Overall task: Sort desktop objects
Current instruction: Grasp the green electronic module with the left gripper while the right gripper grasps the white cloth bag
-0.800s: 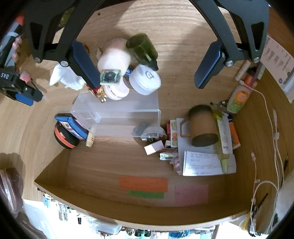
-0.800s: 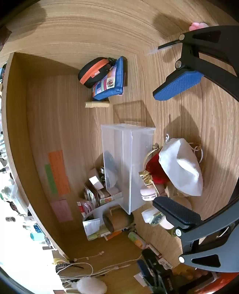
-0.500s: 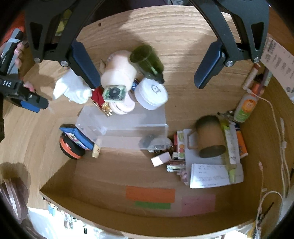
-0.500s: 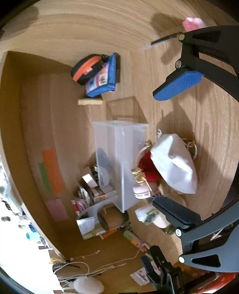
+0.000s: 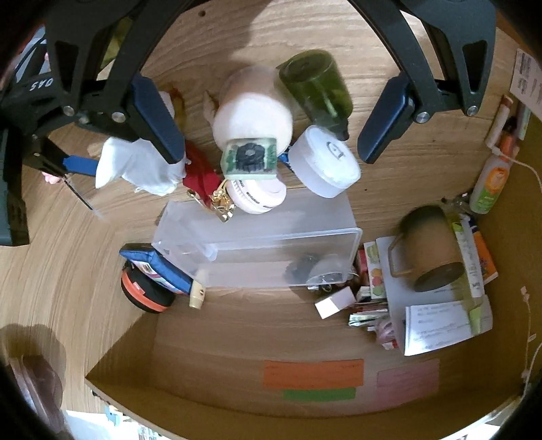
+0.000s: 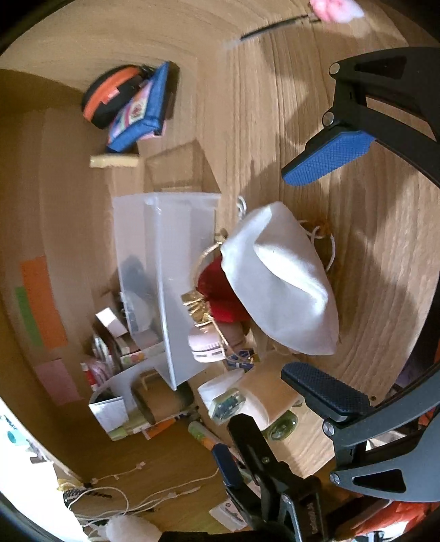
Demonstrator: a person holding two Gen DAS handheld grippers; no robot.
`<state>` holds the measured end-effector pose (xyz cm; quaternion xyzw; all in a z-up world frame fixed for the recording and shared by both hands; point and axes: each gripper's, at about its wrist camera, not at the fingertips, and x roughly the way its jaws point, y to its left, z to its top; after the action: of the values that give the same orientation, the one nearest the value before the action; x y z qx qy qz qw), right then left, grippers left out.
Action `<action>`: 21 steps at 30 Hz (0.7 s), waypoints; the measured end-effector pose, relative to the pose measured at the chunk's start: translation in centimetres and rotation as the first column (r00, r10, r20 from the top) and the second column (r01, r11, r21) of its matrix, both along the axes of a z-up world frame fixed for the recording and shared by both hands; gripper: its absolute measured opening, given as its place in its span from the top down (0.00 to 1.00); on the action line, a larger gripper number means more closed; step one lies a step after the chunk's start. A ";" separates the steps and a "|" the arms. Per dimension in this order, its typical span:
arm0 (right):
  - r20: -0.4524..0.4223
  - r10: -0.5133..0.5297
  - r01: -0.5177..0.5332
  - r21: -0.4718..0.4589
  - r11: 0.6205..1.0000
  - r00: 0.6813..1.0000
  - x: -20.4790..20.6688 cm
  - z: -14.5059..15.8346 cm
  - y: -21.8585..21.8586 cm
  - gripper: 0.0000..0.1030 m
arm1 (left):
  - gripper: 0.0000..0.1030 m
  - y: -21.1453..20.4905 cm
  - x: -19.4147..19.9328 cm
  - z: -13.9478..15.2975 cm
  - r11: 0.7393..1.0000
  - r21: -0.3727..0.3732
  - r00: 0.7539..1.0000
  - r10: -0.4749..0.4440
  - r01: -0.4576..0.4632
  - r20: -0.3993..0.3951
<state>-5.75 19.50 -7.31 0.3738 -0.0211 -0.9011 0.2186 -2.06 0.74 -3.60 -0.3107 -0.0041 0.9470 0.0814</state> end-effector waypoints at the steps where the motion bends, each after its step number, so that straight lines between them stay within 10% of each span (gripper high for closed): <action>1: 0.014 0.004 -0.004 0.002 1.000 1.000 -0.3 -0.3 -0.2 0.00 | 0.00 0.2 -0.2 -0.1 1.000 -0.003 1.000 -0.004 0.004 0.002; 10: 0.091 -0.010 0.009 0.018 1.000 0.996 -2.7 -2.6 -1.3 0.02 | 0.01 0.2 -1.5 -0.6 1.000 -0.006 1.000 0.019 -0.019 0.004; 13: 0.099 -0.018 0.017 0.016 1.000 0.995 -3.1 -3.1 -1.2 0.09 | 0.21 0.2 -2.0 -0.9 1.000 -0.001 1.000 0.012 -0.012 0.028; 21: 0.067 -0.021 0.019 0.027 0.999 0.998 -3.1 -3.0 -1.5 0.29 | 0.30 0.1 -2.5 -1.5 1.000 0.002 0.999 0.020 -0.020 0.043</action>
<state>-8.81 18.00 -10.31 0.4065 -0.0204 -0.8904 0.2039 -4.56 0.79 -5.10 -0.3310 -0.0101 0.9408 0.0723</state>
